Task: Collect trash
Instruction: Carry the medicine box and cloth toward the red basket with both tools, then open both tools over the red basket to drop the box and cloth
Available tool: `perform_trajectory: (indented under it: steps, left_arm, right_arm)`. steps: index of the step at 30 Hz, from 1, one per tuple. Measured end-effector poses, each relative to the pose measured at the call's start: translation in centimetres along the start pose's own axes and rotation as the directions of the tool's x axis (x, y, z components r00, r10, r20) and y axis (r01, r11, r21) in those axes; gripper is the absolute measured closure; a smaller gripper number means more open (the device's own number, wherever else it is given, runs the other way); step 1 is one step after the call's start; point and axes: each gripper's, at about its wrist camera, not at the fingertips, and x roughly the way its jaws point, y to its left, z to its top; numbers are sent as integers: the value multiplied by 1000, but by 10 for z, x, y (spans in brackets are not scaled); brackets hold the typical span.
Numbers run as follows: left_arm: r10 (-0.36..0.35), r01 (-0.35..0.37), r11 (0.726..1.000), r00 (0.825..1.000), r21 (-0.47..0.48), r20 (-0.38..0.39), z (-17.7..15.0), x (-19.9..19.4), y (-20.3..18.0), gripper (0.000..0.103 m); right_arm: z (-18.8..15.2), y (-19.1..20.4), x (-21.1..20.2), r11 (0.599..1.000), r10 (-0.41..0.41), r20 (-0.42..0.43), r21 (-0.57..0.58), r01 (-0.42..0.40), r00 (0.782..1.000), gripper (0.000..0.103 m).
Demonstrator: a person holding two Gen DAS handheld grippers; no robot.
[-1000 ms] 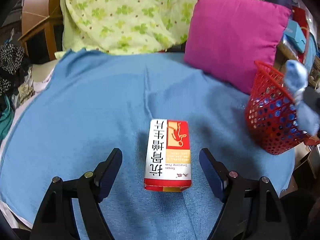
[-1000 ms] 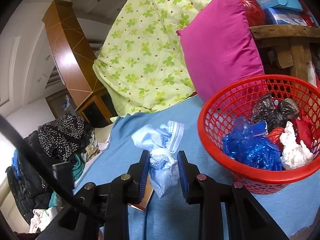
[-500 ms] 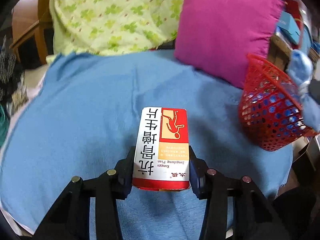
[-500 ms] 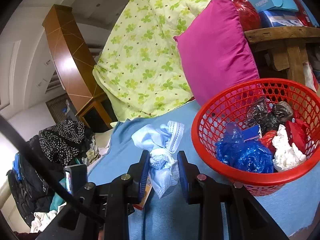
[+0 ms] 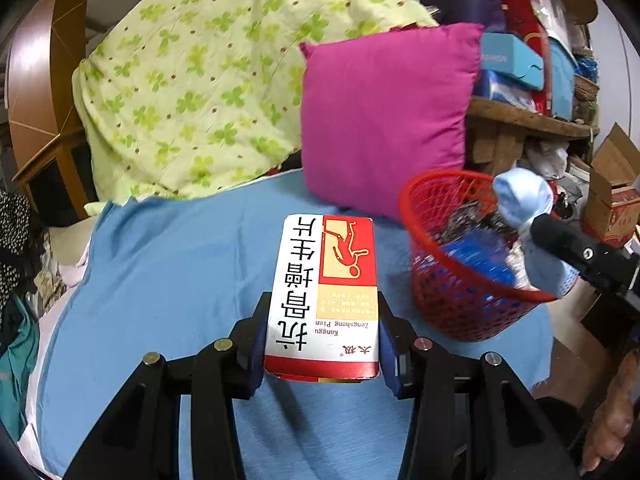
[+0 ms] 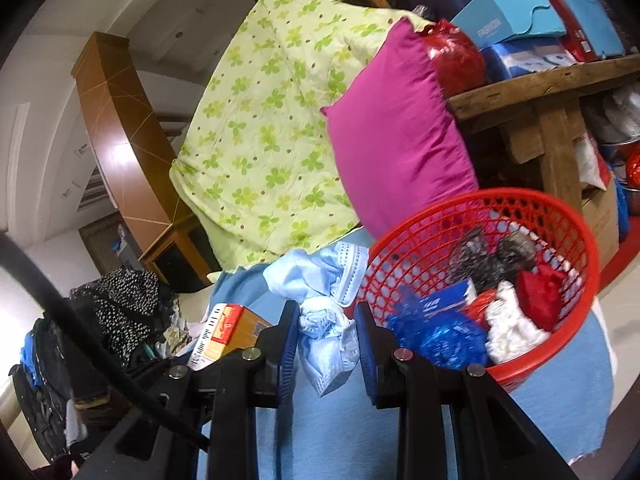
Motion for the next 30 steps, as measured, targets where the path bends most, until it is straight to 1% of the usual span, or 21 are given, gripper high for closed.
perform_trajectory:
  steps: [7, 13, 17, 22, 25, 30]
  left_arm:
    - [-36, 35, 999, 999, 24, 35, 16, -15, -22, 55]
    - [-69, 66, 996, 996, 55, 58, 30, -19, -40, 55]
    - [-103, 99, 993, 993, 69, 58, 37, -18, -52, 55]
    - [-158, 154, 985, 986, 81, 47, 45, -8, -66, 55]
    - [-205, 201, 976, 978, 86, 43, 52, 1, -74, 55]
    - [-249, 246, 964, 968, 103, 13, 61, 19, -89, 54]
  right_arm:
    - [16, -10, -22, 999, -31, 46, 8, 31, 998, 73]
    - [26, -24, -31, 997, -69, 68, 28, 67, 995, 73]
    - [30, -32, -34, 996, -86, 75, 40, 83, 993, 73]
    - [34, -47, -34, 992, -109, 75, 70, 103, 991, 73]
    - [35, -59, -30, 989, -119, 66, 97, 112, 991, 73]
    - [39, -79, -20, 980, -130, 51, 156, 120, 990, 73]
